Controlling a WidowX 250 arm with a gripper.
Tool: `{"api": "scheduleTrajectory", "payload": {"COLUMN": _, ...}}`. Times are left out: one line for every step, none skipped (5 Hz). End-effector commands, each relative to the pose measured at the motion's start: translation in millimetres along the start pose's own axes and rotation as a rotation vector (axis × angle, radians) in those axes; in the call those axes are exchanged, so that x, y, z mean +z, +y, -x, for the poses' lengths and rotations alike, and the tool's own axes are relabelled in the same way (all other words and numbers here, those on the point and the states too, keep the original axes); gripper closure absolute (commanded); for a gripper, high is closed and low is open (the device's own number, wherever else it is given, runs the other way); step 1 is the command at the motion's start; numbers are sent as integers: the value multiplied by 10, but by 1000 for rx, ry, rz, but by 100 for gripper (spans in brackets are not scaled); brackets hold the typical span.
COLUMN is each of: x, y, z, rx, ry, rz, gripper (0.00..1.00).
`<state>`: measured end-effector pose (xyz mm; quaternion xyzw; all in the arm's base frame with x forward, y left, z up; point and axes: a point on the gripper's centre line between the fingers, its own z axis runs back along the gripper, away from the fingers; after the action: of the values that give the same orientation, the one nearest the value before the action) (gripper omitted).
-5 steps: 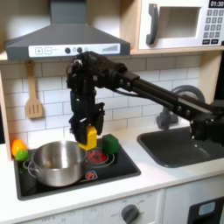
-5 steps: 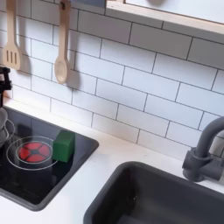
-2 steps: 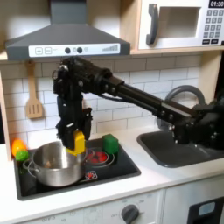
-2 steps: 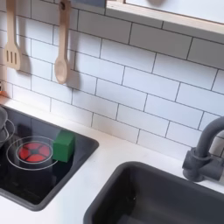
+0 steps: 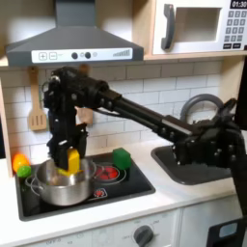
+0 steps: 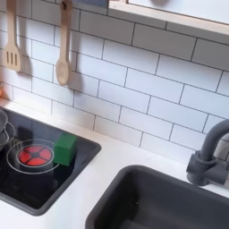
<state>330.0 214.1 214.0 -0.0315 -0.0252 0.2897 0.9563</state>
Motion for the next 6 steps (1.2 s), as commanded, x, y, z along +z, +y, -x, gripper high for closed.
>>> {"api": "scheduleTrajectory", "payload": {"x": -66, "y": 73, "z": -85, "rx": 13, "ry": 7, "rz": -10, "gripper": 100}}
{"api": "scheduleTrajectory", "payload": {"x": -126, "y": 60, "z": -87, "rx": 15, "ry": 13, "rz": -21, "gripper": 100}}
{"api": "scheduleTrajectory", "payload": {"x": -170, "y": 3, "z": -103, "rx": 5, "ry": 11, "rz": -24, "gripper": 100}}
{"api": "scheduleTrajectory", "payload": {"x": -196, "y": 2, "z": -93, "rx": 15, "ry": 10, "rz": -28, "gripper": 100}}
{"api": "scheduleTrajectory", "payload": {"x": -270, "y": -50, "z": -81, "rx": 26, "ry": 20, "rz": -21, "gripper": 100}}
{"api": "scheduleTrajectory", "payload": {"x": -344, "y": -147, "z": -74, "rx": 8, "ry": 35, "rz": -30, "gripper": 100}}
